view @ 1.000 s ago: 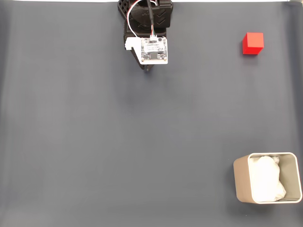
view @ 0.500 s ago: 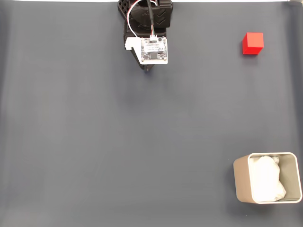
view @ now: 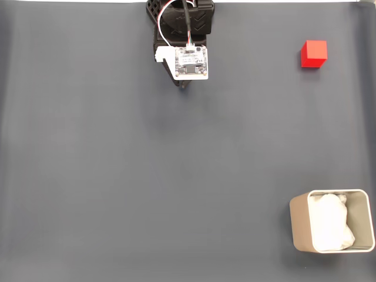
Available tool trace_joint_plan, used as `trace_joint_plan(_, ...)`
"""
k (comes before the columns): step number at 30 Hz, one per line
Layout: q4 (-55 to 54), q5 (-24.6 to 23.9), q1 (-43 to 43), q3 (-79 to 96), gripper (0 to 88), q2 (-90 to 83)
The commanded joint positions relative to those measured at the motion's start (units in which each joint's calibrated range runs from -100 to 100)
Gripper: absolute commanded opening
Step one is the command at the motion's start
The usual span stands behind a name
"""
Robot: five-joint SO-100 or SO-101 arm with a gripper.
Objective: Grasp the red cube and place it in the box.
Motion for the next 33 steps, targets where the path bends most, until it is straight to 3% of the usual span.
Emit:
trace_joint_plan(1, 1.0, -0.4, -0.2, 0.5, 0.4, 0.0)
trace_joint_plan(25, 0.8, -1.7, -0.3, 0.5, 0.4, 0.0)
trace_joint_plan(33, 1.0, -0.1, -0.1, 0.5, 0.3, 0.0)
